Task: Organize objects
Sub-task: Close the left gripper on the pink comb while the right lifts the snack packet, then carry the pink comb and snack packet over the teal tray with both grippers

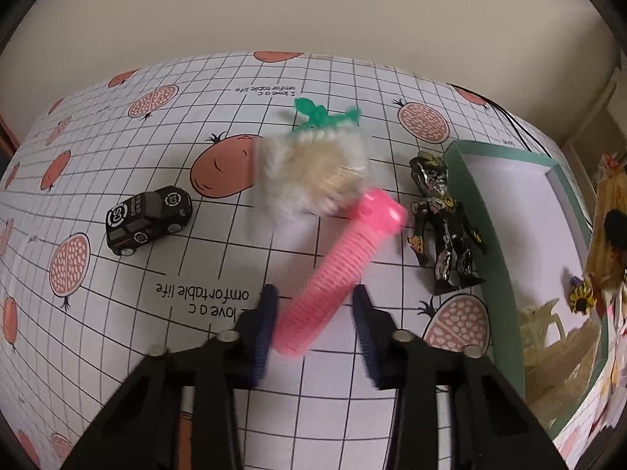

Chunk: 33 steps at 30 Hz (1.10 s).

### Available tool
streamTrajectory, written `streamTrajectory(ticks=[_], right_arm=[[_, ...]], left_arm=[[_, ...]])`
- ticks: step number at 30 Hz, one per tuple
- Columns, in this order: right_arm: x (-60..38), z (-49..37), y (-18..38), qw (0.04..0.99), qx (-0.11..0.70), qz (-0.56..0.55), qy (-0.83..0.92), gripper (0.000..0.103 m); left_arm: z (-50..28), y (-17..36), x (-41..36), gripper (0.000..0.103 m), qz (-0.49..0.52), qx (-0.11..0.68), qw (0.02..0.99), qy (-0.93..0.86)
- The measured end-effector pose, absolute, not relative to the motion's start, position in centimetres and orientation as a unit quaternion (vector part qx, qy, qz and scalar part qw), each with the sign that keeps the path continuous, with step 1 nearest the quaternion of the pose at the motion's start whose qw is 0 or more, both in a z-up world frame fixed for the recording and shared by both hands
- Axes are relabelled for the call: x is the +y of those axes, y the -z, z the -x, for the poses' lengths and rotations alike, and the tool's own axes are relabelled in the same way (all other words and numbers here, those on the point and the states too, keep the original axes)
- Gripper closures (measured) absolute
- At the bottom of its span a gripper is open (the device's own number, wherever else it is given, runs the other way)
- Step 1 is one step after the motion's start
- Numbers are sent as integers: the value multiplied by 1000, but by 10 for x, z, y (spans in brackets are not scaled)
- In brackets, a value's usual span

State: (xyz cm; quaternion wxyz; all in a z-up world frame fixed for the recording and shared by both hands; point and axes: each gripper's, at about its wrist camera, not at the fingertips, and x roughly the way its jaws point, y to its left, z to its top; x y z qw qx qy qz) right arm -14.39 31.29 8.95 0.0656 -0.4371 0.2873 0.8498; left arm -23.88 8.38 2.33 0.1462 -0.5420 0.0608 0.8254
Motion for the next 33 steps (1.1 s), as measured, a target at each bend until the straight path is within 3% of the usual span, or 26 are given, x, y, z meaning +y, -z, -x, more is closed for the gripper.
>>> streamTrajectory(ticks=[2, 8, 21, 33], right_arm=[[315, 143, -89, 67, 290, 437, -849, 65], [321, 142, -88, 66, 299, 435, -847, 65], [356, 129, -83, 94, 298, 422, -851, 65], [390, 104, -73, 106, 292, 395, -864, 65]], left_arm=[[238, -24, 85, 75, 548, 70, 152, -819], [231, -35, 90, 78, 551, 101, 191, -806], [223, -93, 128, 79, 476, 17, 249, -843], [212, -92, 219, 79, 464, -2, 287, -838]])
